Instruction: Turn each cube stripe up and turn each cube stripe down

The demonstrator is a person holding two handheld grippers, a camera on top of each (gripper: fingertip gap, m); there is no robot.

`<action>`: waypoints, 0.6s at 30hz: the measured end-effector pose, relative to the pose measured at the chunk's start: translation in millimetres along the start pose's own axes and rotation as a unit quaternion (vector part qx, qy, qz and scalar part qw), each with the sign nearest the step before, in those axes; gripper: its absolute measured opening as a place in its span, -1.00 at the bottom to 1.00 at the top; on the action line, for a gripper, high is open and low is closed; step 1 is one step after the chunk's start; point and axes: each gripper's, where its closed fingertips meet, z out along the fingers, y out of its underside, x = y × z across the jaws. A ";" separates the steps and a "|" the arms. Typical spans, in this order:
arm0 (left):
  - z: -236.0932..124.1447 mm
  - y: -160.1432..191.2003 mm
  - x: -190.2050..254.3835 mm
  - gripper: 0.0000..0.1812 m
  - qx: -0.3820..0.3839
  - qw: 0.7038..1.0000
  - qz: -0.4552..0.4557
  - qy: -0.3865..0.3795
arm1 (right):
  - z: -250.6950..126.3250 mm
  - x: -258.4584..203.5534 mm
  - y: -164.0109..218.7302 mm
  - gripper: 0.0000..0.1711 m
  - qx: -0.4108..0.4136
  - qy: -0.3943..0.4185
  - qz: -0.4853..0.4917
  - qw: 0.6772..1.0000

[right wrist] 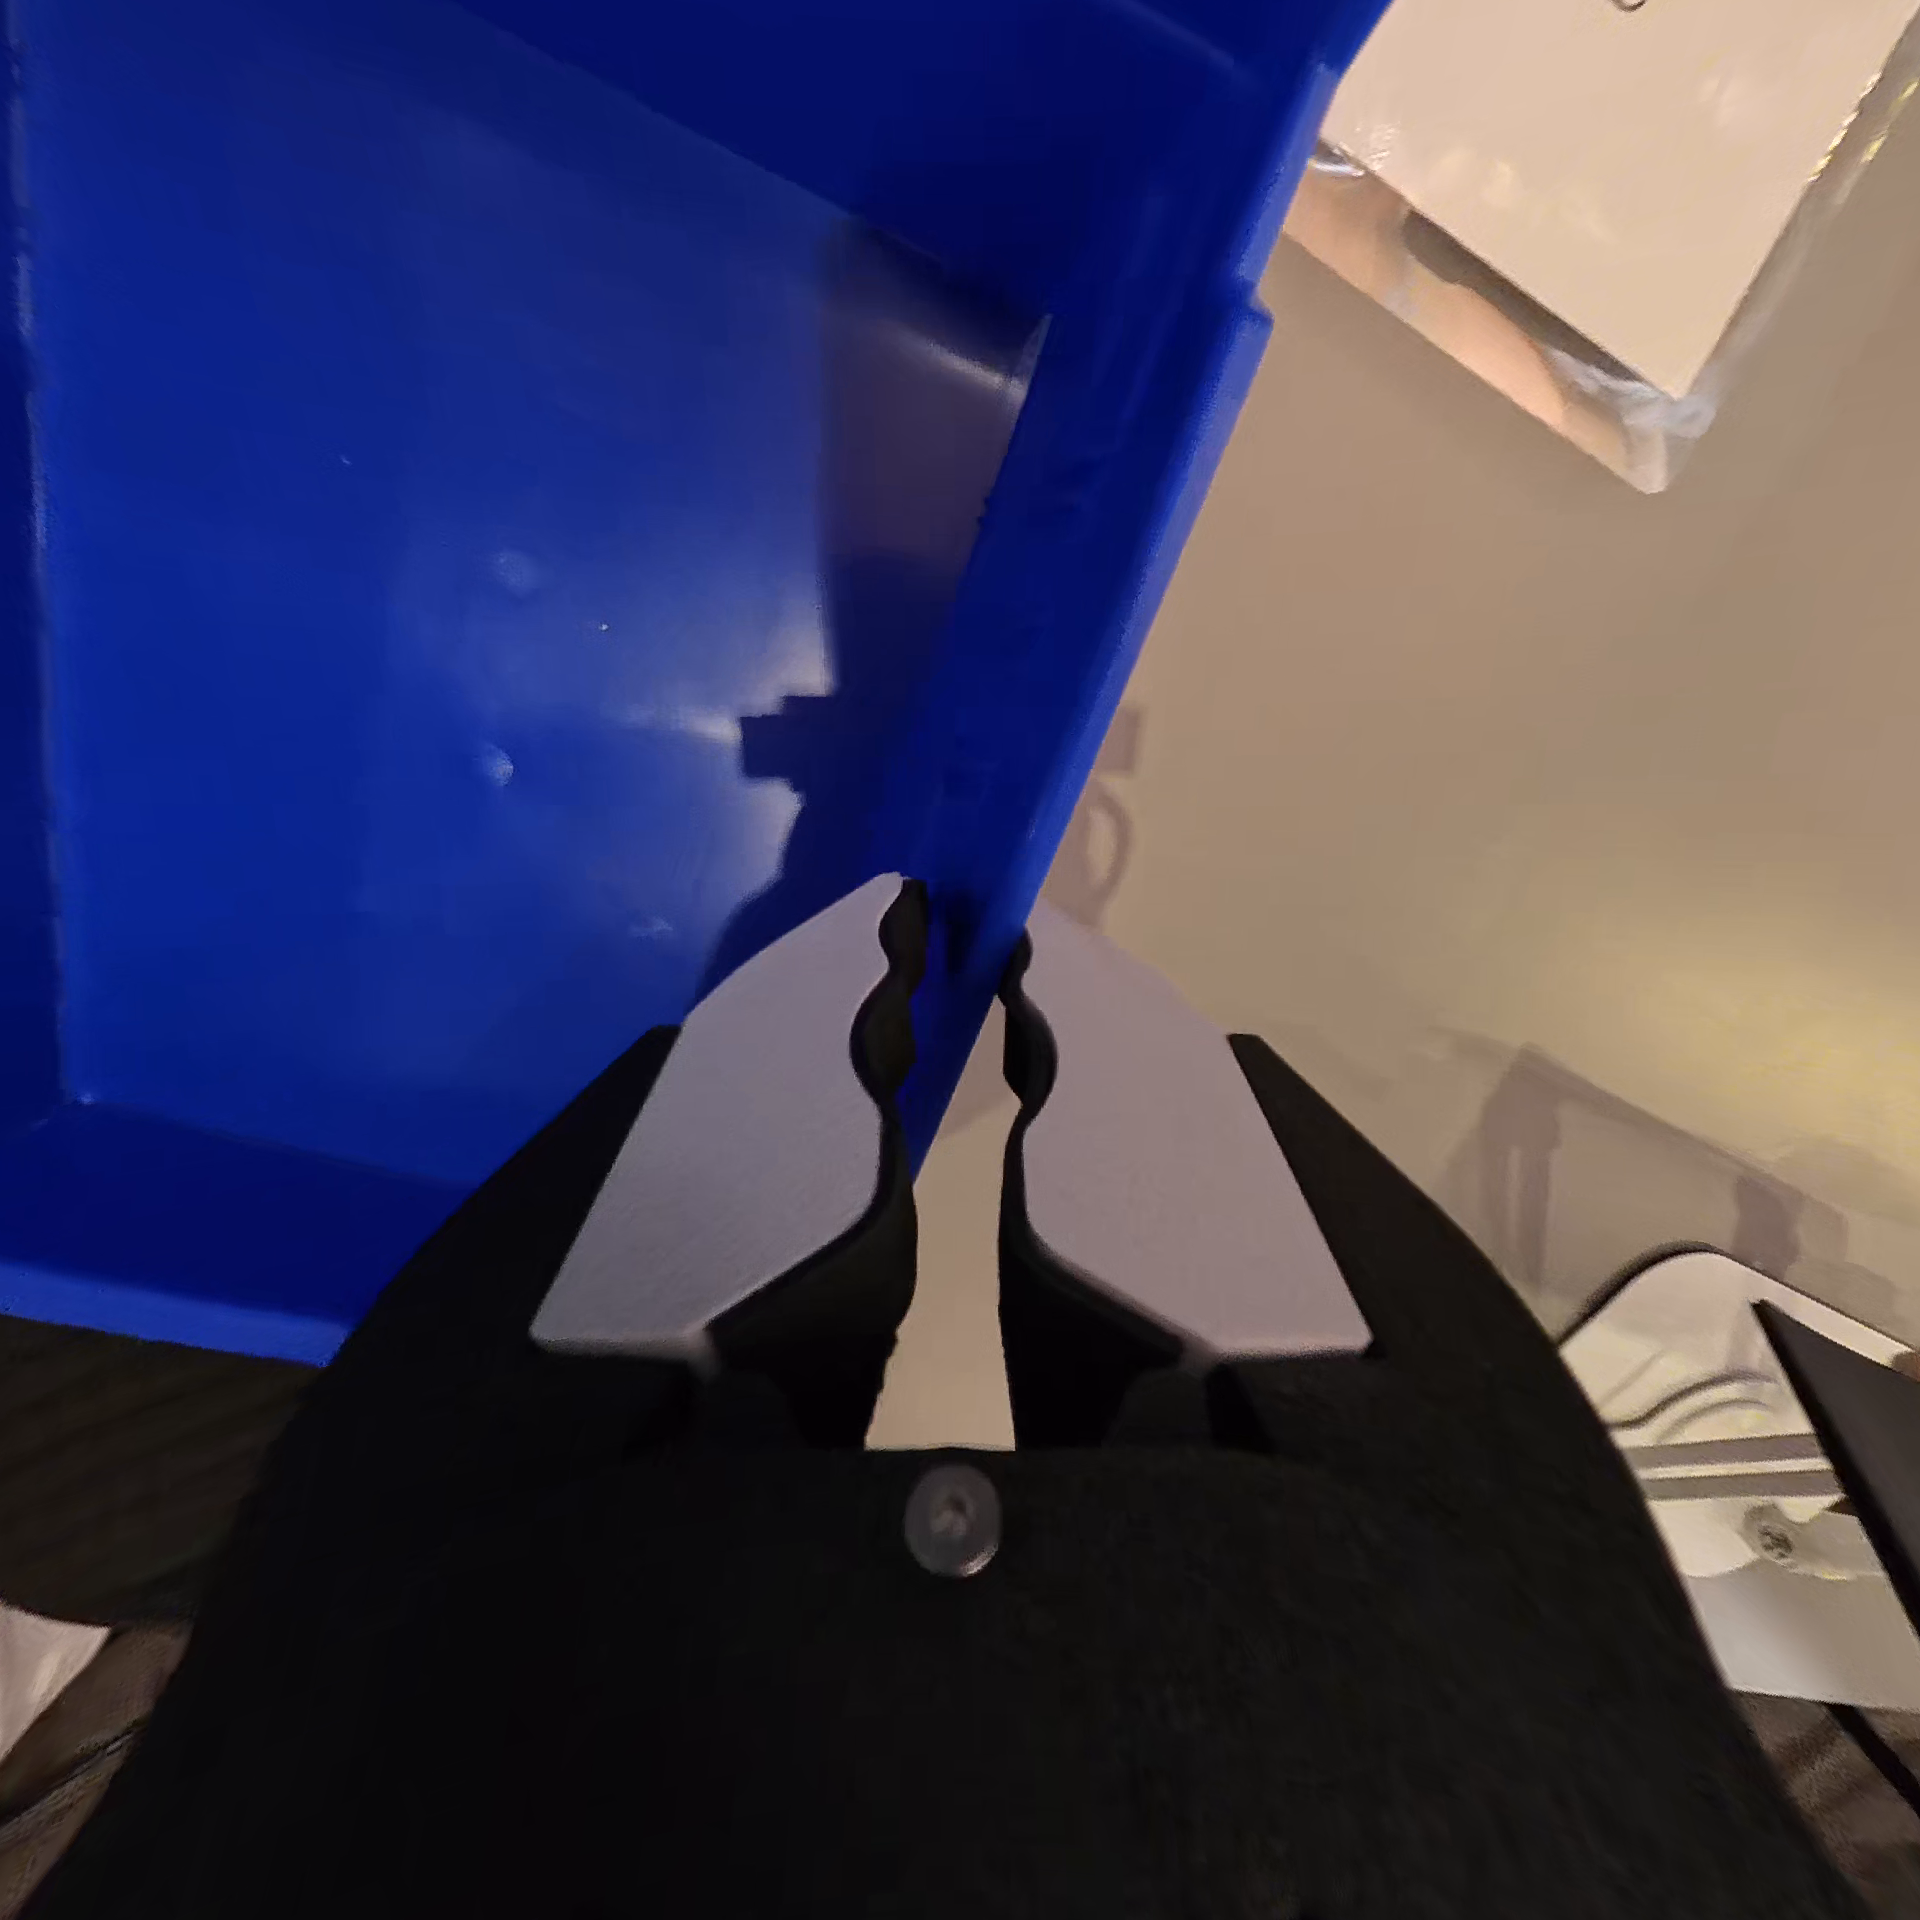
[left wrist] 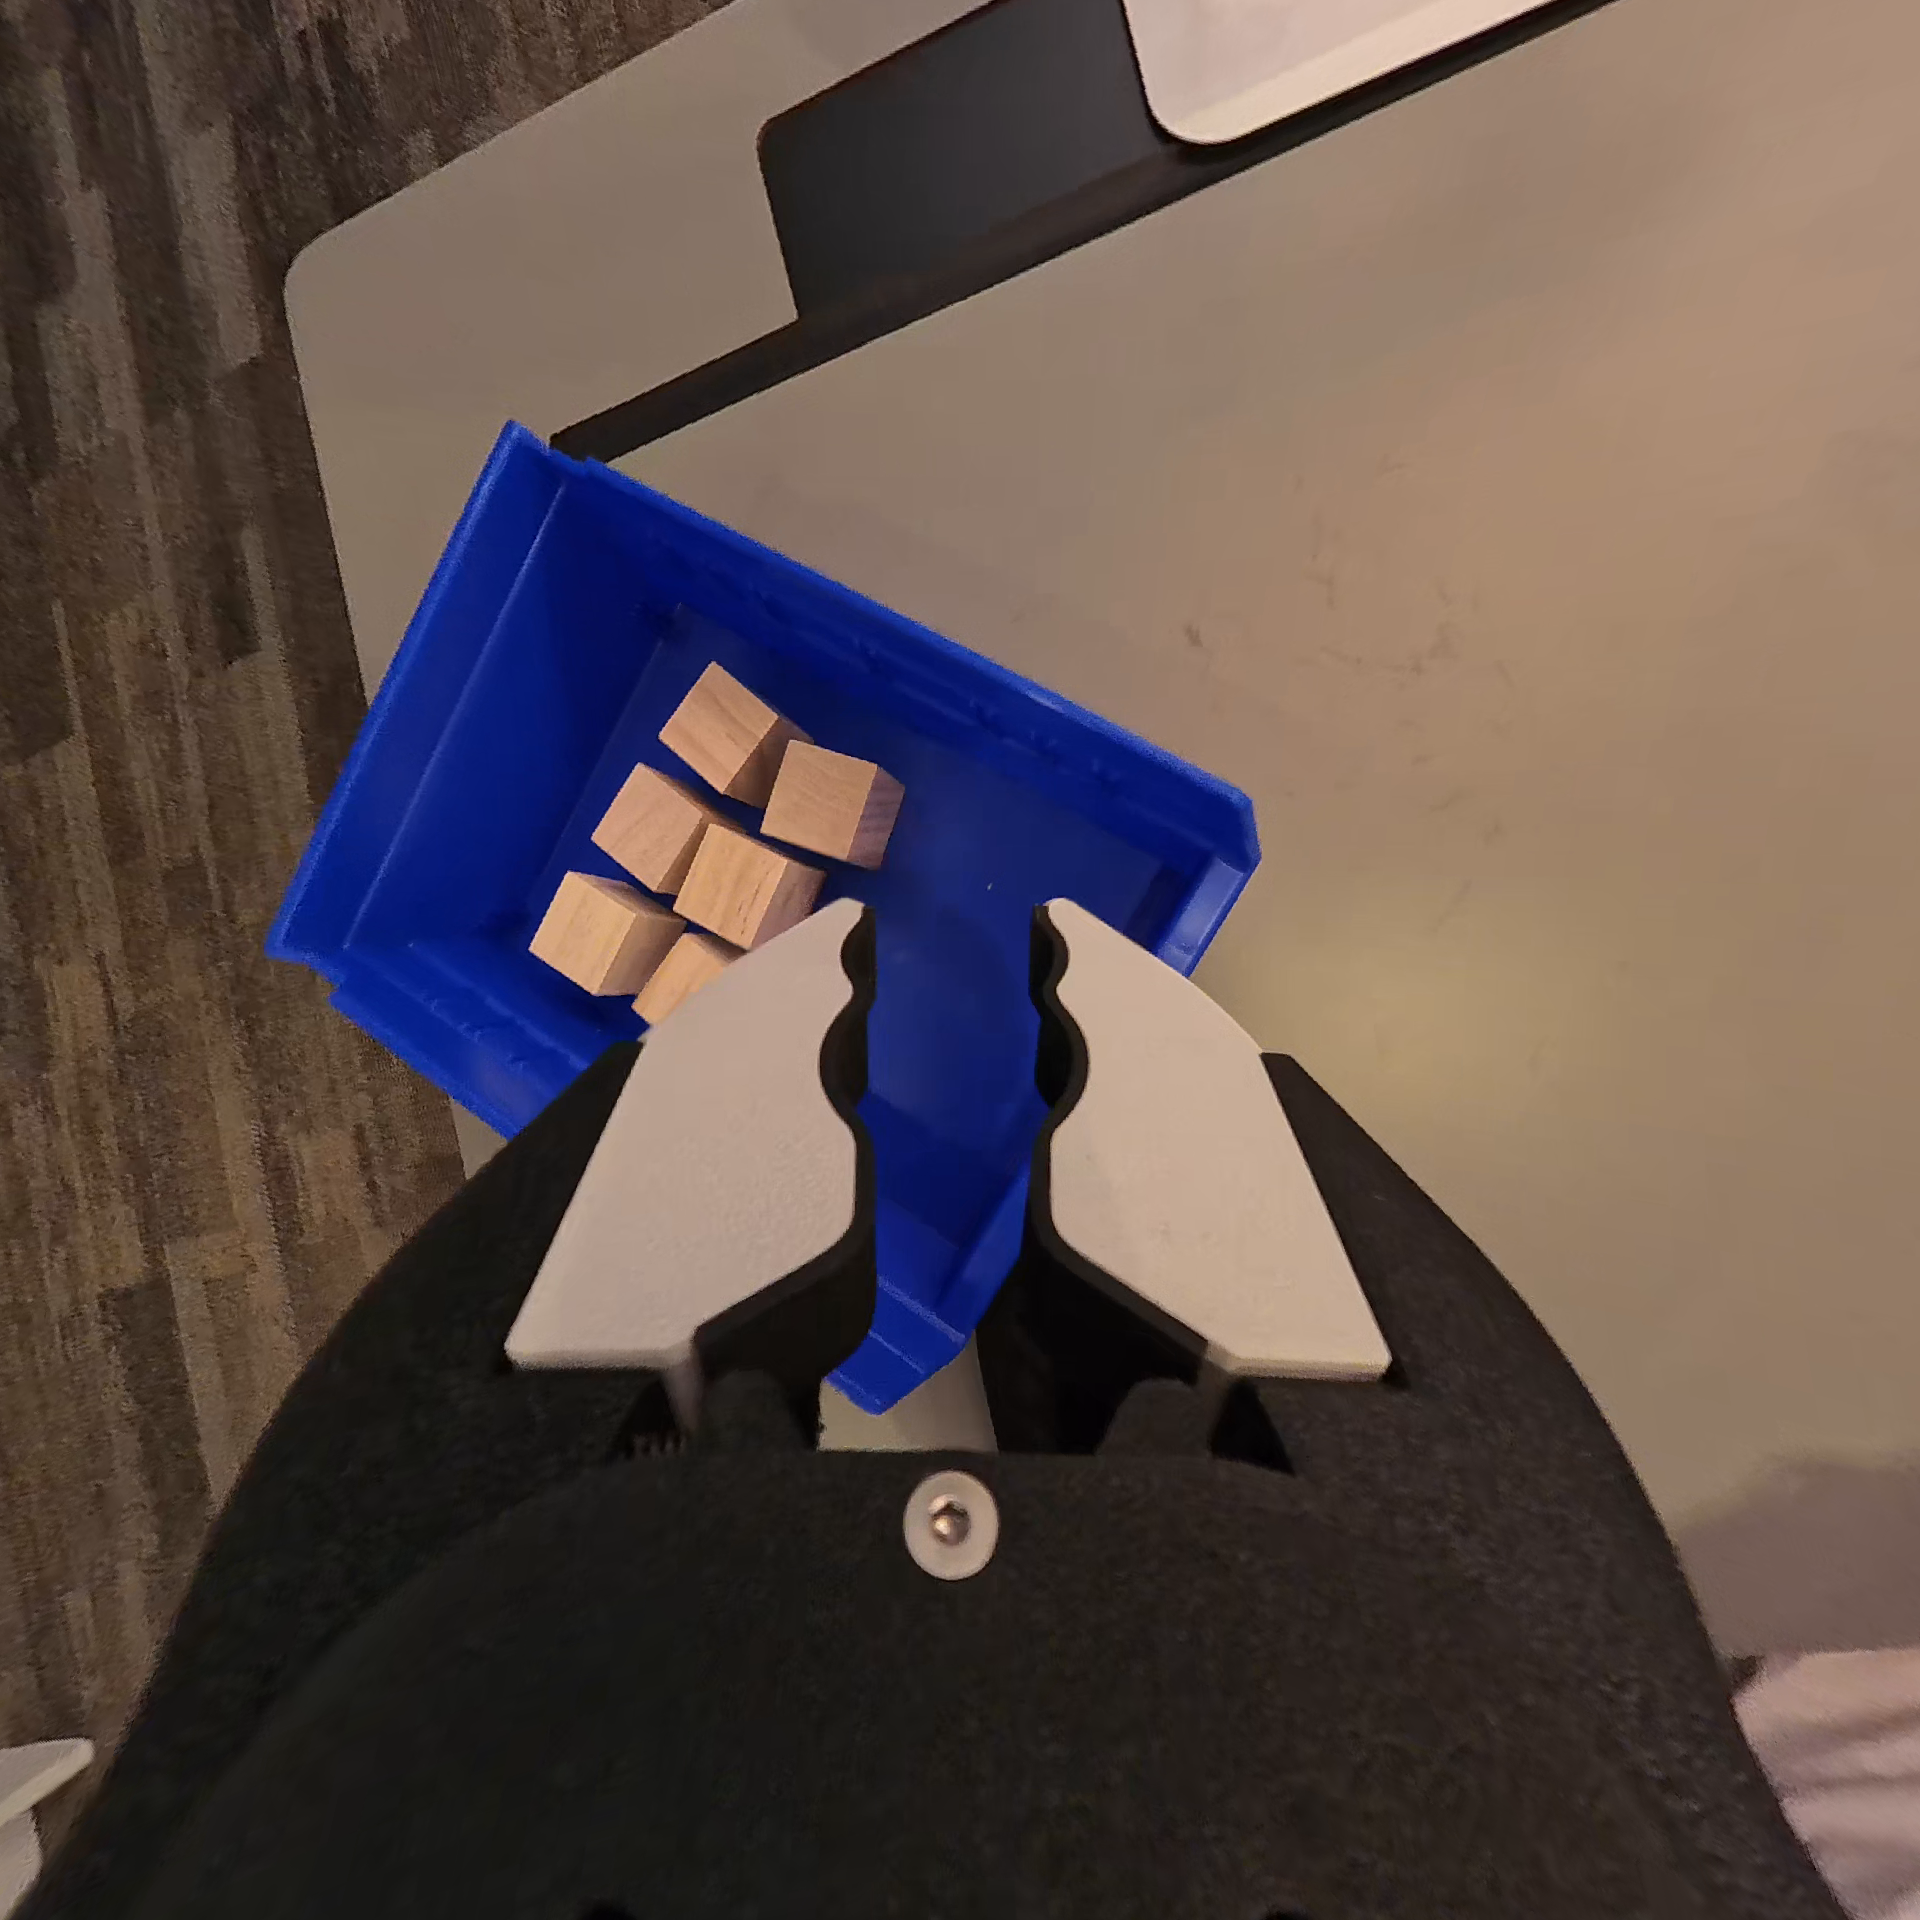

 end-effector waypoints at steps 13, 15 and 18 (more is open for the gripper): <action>53.6 -56.4 -42.5 -0.30 0.145 0.973 -0.157 0.084 | -116.3 6.8 -59.0 -0.48 0.342 0.164 0.035 0.925; 73.8 -56.2 -44.1 -0.38 0.141 0.966 -0.185 0.114 | -167.5 -3.2 -63.5 -0.60 0.450 0.170 0.074 0.873; 101.7 -44.4 -27.9 -0.35 0.082 0.956 -0.221 0.177 | -207.0 -20.6 -60.6 -0.77 0.537 0.143 0.121 0.823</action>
